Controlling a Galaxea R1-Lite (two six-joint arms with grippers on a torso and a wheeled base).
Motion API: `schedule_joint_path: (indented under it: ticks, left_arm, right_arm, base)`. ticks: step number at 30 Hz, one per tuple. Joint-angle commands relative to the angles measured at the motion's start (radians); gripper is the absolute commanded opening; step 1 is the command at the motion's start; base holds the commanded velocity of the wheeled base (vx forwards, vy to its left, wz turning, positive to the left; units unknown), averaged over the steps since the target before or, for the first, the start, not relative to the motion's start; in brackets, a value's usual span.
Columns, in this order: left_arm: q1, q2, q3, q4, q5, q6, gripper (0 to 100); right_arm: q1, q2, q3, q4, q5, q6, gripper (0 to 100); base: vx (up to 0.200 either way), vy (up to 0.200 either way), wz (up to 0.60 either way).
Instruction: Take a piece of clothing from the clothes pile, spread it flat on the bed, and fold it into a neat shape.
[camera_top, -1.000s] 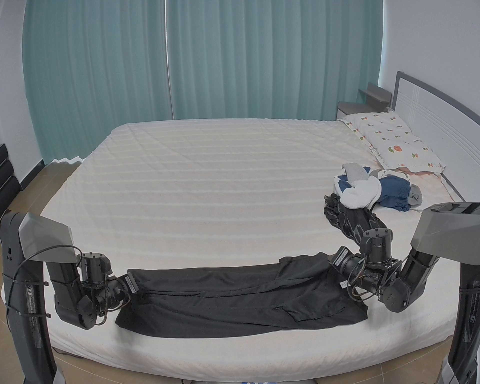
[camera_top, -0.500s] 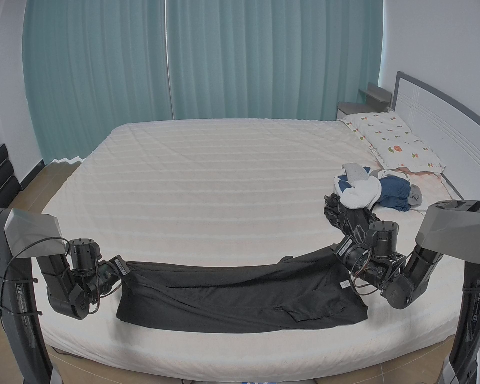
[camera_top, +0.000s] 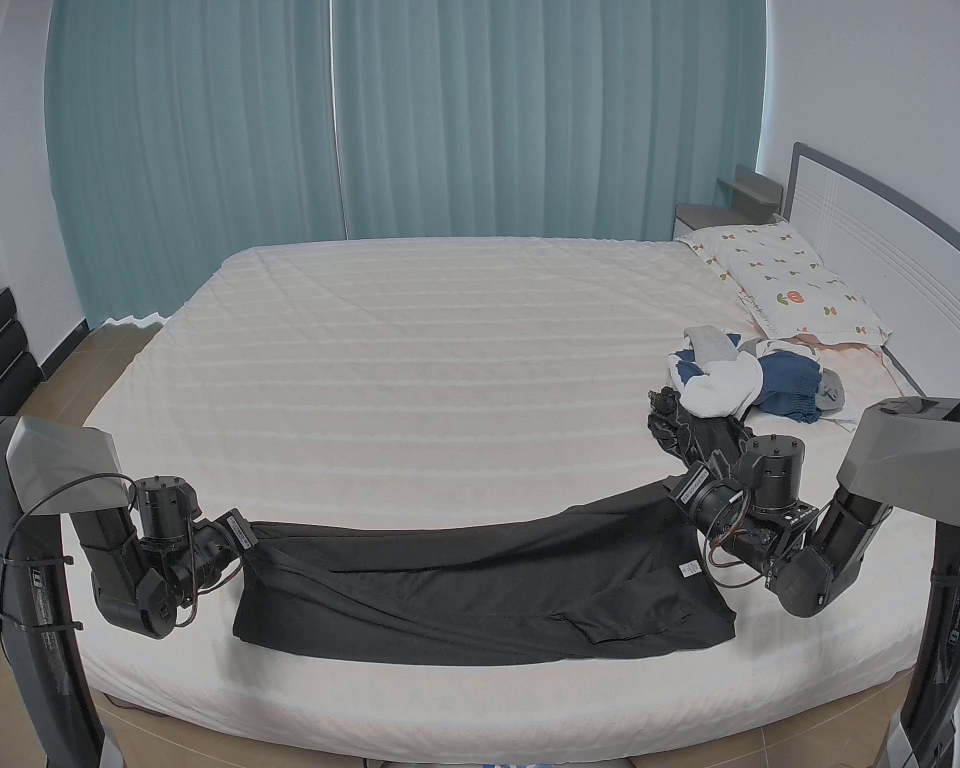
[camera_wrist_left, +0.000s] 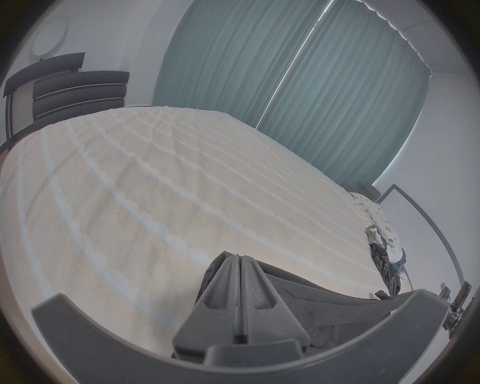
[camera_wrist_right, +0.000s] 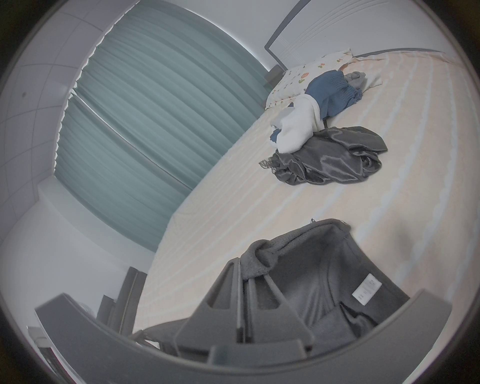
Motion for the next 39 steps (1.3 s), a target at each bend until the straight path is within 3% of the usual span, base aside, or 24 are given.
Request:
schedule_joint_path:
  ticks: [1, 4, 12, 20, 30, 31, 39]
  left_arm:
    - [0.011, -0.005, 0.016, 0.0, 0.001, -0.002, 0]
    - [0.014, 0.003, 0.042, 0.0, -0.008, 0.001, 0]
    - [0.015, 0.033, 0.068, 0.003, -0.011, 0.009, 0]
    - [0.011, 0.092, 0.085, -0.003, -0.011, 0.031, 0]
    - [0.006, 0.11, 0.1, -0.006, -0.011, 0.052, 0]
    - [0.006, 0.108, 0.1, -0.006, -0.011, 0.051, 100]
    - [0.046, 0.069, 0.086, -0.019, -0.01, 0.04, 100]
  right_arm:
    - [-0.002, -0.016, 0.057, 0.018, 0.014, -0.039, 0]
    - [-0.016, -0.015, 0.112, 0.024, 0.046, -0.131, 0]
    - [-0.017, 0.01, 0.143, 0.114, 0.057, -0.25, 0]
    - [-0.011, 0.094, 0.147, 0.116, 0.054, -0.311, 0]
    - [-0.011, 0.137, 0.138, 0.111, 0.048, -0.316, 0]
    - [-0.011, 0.137, 0.134, 0.107, 0.045, -0.314, 100]
    - [-0.03, 0.107, 0.14, 0.021, 0.046, -0.3, 100]
  base:
    - [0.0, 0.0, 0.0]
    - [0.0, 0.0, 0.0]
    - [0.0, 0.0, 0.0]
    - [0.0, 0.0, 0.0]
    - [0.0, 0.0, 0.0]
    - [0.0, 0.0, 0.0]
    - [0.0, 0.0, 0.0]
